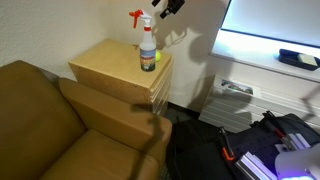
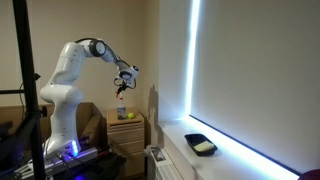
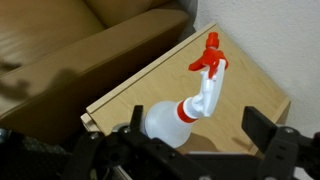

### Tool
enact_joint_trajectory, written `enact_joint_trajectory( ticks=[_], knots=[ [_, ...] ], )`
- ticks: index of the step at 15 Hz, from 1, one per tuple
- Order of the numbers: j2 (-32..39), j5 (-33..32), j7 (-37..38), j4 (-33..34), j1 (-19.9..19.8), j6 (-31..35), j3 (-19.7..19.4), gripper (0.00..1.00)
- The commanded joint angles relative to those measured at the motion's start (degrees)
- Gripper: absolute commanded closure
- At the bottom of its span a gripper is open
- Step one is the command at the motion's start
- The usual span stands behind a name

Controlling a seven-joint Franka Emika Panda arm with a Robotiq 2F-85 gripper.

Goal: Pick up the spray bottle from the nightstand and place it on the windowsill

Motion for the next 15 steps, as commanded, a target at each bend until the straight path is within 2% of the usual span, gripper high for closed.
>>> enact_joint_trajectory(
  ticks=[1,6,11,15],
  knots=[
    [-0.2,0.0,0.11,0.2,0.29,-0.24,-0.55,0.0],
    [3.87,1.91,-1.69,1.44,1.65,2.0,0.94,0.0],
    [8.31,-0.01,-4.12,4.16,4.96,10.46,1.4,0.0],
    [10.85,0.28,-4.12,5.94,5.38,14.27,1.44,0.0]
  ],
)
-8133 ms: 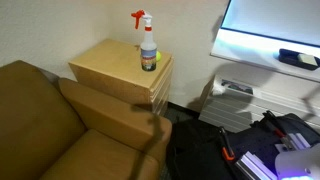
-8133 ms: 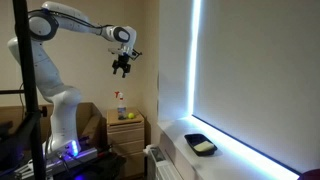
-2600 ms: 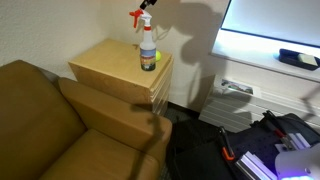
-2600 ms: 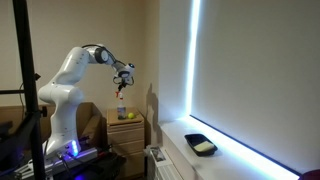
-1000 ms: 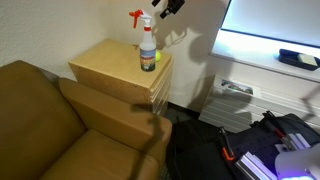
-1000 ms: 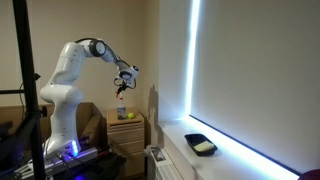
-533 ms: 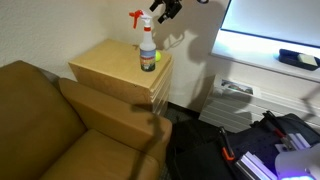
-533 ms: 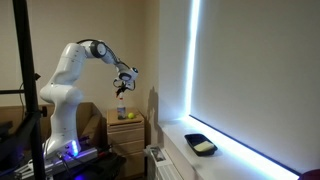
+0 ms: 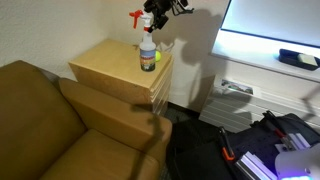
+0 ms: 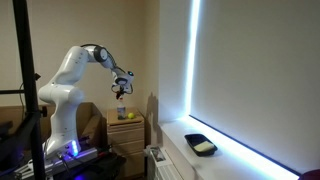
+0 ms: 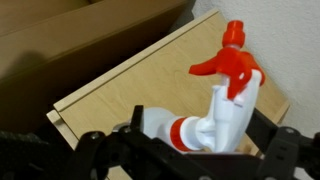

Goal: Pick up the spray bottle from the nightstand and place it on the windowsill

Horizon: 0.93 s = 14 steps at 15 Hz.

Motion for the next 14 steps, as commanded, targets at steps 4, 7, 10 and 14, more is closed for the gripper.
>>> enact_joint_trajectory(
  ticks=[4,7,10,14],
  knots=[
    [2.65,2.21,-0.41,3.24,-1.67,-0.03,0.84,0.41],
    [2.53,4.05,-0.1,3.97,-2.41,-0.8,0.85,0.62],
    [2.49,5.12,1.14,4.17,-2.96,-2.04,0.44,0.83],
    [0.69,3.89,5.5,4.58,-4.02,-9.65,0.01,0.93]
  ],
)
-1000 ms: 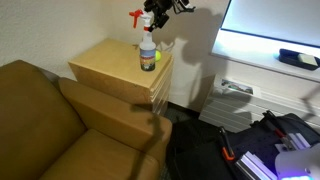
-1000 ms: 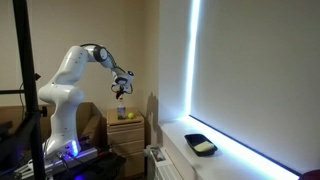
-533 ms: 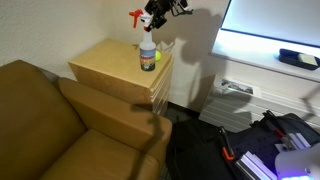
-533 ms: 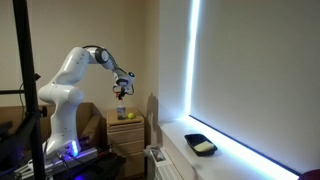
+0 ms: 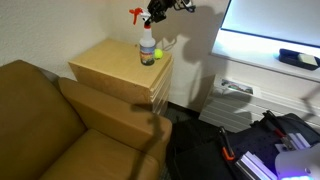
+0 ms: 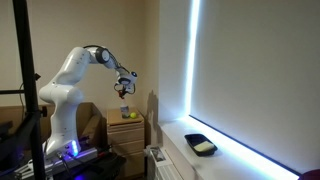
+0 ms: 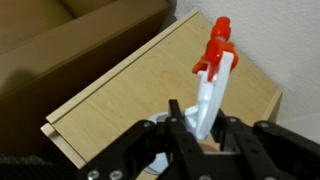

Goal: Pick up the spray bottle from the nightstand and place it on the windowsill

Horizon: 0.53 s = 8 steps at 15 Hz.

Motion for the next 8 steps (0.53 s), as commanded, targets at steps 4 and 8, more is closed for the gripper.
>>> enact_joint_trajectory(
  ticks=[4,8],
  knots=[
    [-3.13,3.87,4.0,2.76,-3.85,-17.56,1.05,0.93],
    [-6.73,6.63,7.74,4.01,-4.98,-25.55,-0.58,0.93]
  ],
)
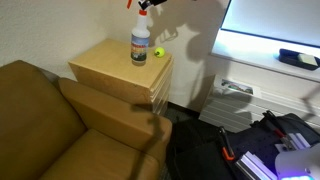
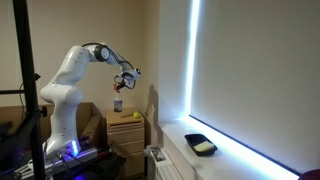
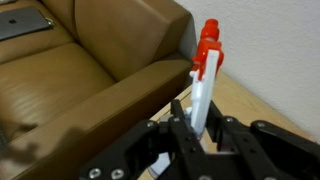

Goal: Pick up the spray bottle from the nightstand and place it on the windowsill

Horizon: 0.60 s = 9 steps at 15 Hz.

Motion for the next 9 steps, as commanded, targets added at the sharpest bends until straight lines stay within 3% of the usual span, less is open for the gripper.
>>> enact_joint_trajectory(
  ticks=[1,6,9],
  knots=[
    [-6.78,0.4,3.98,-0.84,-1.79,-6.65,-1.7,0.93],
    [-16.69,-6.93,10.8,-3.35,-4.93,-15.97,-7.33,0.93],
    [-22.24,-7.67,12.21,-6.74,-8.74,-20.04,-11.2,0.93]
  ],
)
